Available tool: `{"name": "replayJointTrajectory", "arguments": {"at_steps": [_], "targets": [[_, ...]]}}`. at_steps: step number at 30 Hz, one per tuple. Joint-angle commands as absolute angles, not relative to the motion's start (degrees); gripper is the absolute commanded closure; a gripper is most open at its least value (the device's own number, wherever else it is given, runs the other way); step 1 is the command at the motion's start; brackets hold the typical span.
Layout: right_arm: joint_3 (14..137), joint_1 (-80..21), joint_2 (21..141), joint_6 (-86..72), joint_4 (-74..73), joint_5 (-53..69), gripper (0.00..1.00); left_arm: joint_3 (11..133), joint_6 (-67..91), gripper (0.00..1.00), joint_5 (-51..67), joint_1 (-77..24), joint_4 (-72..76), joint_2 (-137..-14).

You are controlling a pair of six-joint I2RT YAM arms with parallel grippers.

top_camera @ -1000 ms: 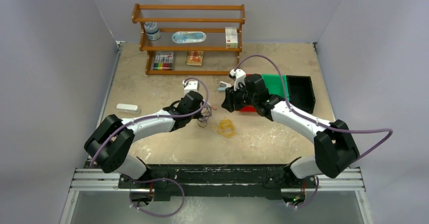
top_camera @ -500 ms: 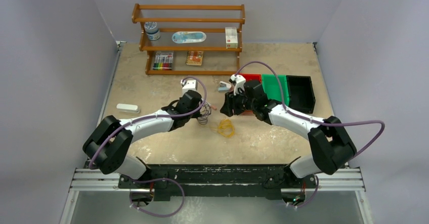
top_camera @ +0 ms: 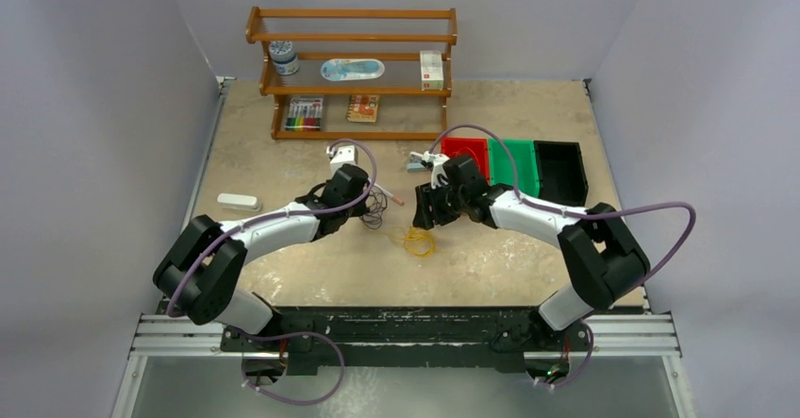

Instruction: Untangle the cables

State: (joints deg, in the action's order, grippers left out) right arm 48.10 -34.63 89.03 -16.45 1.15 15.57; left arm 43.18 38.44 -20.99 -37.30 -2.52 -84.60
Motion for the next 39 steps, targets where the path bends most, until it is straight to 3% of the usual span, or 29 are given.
{"name": "replayJointTrajectory", "arguments": {"at_steps": [1,4,7,16,31,39], "targets": [[52.0,-36.0,89.6,-15.3,-2.4,16.1,0.42,43.5,39.2,0.85,-21.2,-36.5,-1.8,-84.6],[52.3,-36.6,90.2,-15.0,-2.9,16.4,0.42,43.4,39.4,0.85,-21.2,-36.5,-1.6,-84.9],[52.7,-37.0,90.8,-15.1,-3.4,16.1,0.5,43.3,39.4,0.86,-21.4,-36.4,-1.7,-84.8],[53.0,-37.1,86.3,-15.9,-4.1,10.4,1.0,43.5,40.7,0.9,-26.4,-35.9,-4.8,-84.0],[53.9,-37.1,71.3,-19.5,-7.2,-2.8,1.0,43.0,45.2,0.92,-36.7,-32.6,-12.5,-82.1],[54.0,-37.1,61.4,-15.8,-0.6,1.5,1.0,42.7,45.5,0.87,-37.9,-31.6,-13.8,-81.4]]}}
